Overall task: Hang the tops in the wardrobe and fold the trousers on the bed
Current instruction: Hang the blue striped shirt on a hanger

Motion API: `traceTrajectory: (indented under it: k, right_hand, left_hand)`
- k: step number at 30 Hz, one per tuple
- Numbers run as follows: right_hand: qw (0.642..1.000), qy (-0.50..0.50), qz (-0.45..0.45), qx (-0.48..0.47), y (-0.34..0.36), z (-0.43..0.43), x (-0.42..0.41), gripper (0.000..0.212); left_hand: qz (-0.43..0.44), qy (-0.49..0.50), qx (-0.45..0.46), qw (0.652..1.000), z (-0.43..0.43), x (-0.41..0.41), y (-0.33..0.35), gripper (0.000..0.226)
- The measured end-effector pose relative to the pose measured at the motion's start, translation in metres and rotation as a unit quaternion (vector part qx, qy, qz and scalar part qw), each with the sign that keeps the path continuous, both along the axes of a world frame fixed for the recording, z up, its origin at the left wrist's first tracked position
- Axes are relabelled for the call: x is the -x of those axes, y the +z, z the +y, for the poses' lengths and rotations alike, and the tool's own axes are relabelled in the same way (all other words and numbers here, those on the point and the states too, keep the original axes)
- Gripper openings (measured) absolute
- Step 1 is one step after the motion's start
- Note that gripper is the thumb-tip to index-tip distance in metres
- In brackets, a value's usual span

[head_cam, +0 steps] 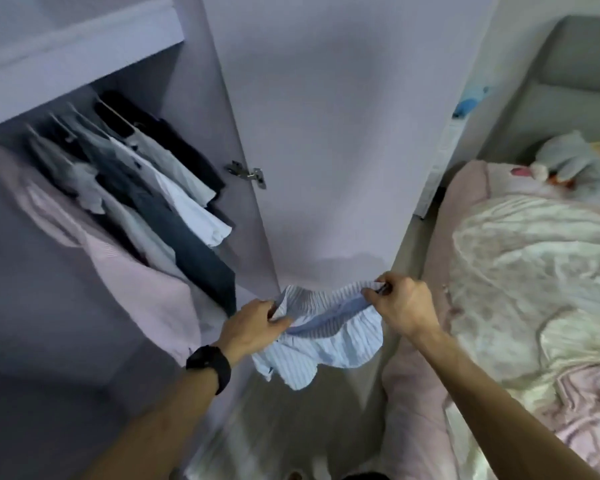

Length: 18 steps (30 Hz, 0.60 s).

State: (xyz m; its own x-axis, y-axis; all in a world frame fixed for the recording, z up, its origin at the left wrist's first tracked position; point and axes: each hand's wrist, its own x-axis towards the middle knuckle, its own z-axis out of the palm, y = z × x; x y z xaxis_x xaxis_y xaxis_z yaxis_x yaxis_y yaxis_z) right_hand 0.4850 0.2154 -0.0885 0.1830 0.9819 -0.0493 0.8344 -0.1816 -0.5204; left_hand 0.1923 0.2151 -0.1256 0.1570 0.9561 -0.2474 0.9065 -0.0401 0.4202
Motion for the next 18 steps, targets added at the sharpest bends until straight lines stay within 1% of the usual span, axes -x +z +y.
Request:
traceTrajectory:
  k: [2,3,5,8,12,15,17,18]
  right_hand:
    - [0.999,0.047,-0.024,0.014,0.007,0.014,0.025,0.02]
    - [0.996,0.07,-0.043,0.02,0.012,0.024,0.039,0.02]
    - [0.994,0.075,-0.072,0.034,0.016,0.038,0.041,0.021]
    - [0.982,0.139,-0.122,0.041,0.023,0.071,0.065,0.024]
    - [0.946,0.242,-0.209,0.053,0.029,0.111,0.12,0.028]
    - [0.936,0.293,-0.195,0.023,0.037,0.135,0.156,0.027]
    - [0.918,0.353,-0.182,0.007,0.048,0.148,0.178,0.031]
    - [0.905,0.384,-0.182,0.004,0.051,0.152,0.186,0.033]
  left_hand:
    - [0.019,0.063,-0.005,0.998,-0.001,0.03,0.008,0.029]
    - [0.023,0.108,-0.02,0.994,-0.003,0.054,0.016,0.024]
    - [0.026,0.166,-0.038,0.985,-0.006,0.087,0.028,0.024]
    - [-0.003,0.253,-0.004,0.967,-0.017,0.144,0.047,0.024]
    - [-0.031,0.325,0.02,0.945,-0.032,0.173,0.078,0.022]
    - [-0.066,0.382,0.012,0.922,-0.048,0.182,0.101,0.017]
    - [-0.115,0.433,-0.006,0.894,-0.063,0.184,0.117,0.013]
    - [-0.128,0.445,-0.012,0.886,-0.068,0.182,0.125,0.01]
